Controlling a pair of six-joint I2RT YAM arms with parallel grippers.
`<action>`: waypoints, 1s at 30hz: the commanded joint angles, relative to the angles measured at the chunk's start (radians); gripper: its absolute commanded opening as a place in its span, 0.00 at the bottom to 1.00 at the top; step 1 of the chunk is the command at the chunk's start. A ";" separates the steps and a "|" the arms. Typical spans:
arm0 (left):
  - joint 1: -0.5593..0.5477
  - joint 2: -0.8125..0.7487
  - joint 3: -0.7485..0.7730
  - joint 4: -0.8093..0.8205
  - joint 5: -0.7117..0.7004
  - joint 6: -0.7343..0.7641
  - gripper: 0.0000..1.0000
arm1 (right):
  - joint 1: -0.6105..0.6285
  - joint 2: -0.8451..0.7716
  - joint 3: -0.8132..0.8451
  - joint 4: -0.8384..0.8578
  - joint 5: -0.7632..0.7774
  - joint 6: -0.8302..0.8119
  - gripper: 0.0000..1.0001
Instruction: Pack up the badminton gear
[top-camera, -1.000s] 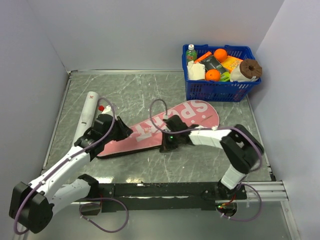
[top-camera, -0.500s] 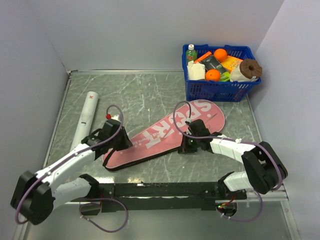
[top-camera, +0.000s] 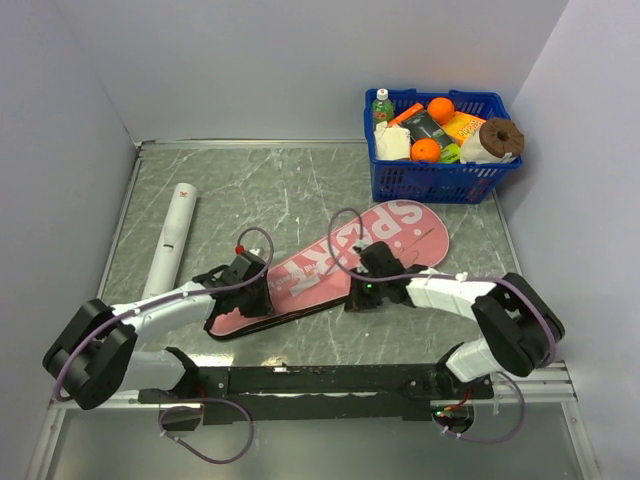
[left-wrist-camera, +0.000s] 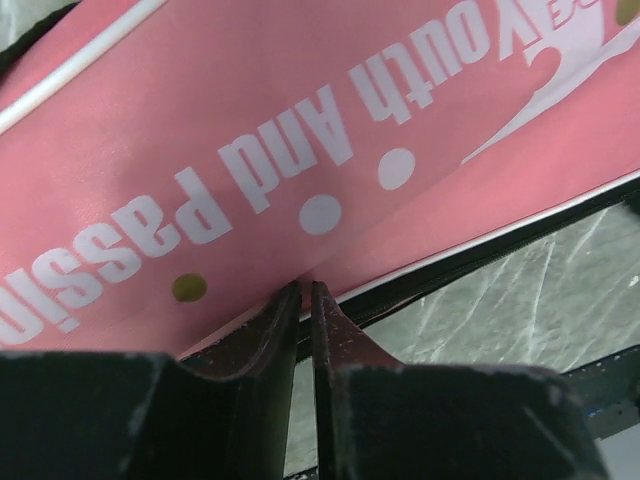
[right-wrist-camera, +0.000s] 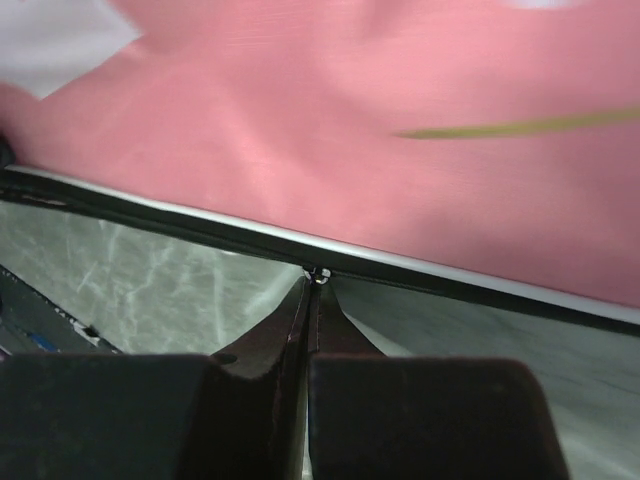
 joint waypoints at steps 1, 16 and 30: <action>-0.002 0.049 -0.035 0.063 -0.050 0.008 0.17 | 0.117 0.082 0.092 0.050 -0.012 0.074 0.00; 0.000 -0.039 -0.107 0.106 -0.036 0.011 0.17 | 0.378 0.472 0.499 0.147 -0.142 0.198 0.00; -0.003 -0.345 0.028 -0.127 -0.097 -0.043 0.27 | 0.387 0.354 0.352 0.231 -0.043 0.276 0.00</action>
